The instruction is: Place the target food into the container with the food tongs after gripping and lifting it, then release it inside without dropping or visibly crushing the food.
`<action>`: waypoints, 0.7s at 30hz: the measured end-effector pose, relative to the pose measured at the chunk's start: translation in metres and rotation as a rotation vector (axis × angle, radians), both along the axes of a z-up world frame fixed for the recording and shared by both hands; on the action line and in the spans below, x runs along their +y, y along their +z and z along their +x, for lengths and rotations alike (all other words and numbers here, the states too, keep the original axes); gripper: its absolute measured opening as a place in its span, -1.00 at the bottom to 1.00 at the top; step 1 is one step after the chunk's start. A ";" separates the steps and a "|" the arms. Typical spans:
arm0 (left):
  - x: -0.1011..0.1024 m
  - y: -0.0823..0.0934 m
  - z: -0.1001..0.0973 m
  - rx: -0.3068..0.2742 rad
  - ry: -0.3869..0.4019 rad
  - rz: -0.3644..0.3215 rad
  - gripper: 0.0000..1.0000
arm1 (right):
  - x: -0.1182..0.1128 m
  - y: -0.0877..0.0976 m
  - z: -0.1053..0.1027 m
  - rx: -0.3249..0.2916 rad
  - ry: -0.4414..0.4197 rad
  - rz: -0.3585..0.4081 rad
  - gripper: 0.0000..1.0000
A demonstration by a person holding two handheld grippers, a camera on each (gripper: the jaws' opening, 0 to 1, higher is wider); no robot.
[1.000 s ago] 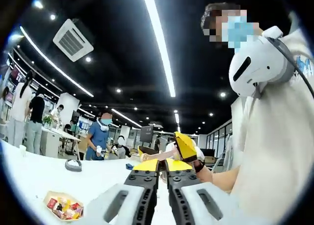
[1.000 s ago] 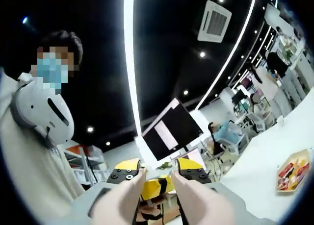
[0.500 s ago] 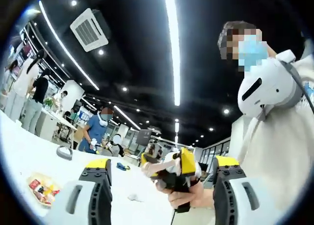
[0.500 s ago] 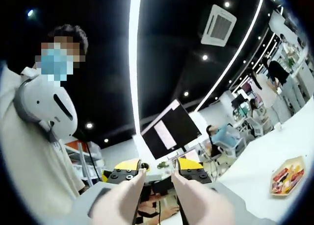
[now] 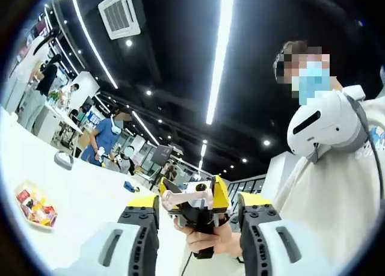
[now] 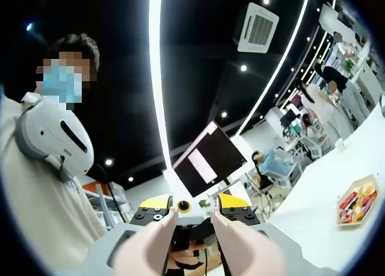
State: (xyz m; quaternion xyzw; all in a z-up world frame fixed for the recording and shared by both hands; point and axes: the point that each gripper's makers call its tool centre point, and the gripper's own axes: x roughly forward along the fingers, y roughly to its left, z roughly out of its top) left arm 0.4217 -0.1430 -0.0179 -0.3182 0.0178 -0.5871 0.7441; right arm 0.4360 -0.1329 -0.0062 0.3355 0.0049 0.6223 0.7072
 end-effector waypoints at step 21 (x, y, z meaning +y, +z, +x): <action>0.017 -0.006 -0.004 0.121 -0.060 -0.111 -0.55 | 0.002 -0.016 -0.006 0.061 -0.068 -0.002 -0.42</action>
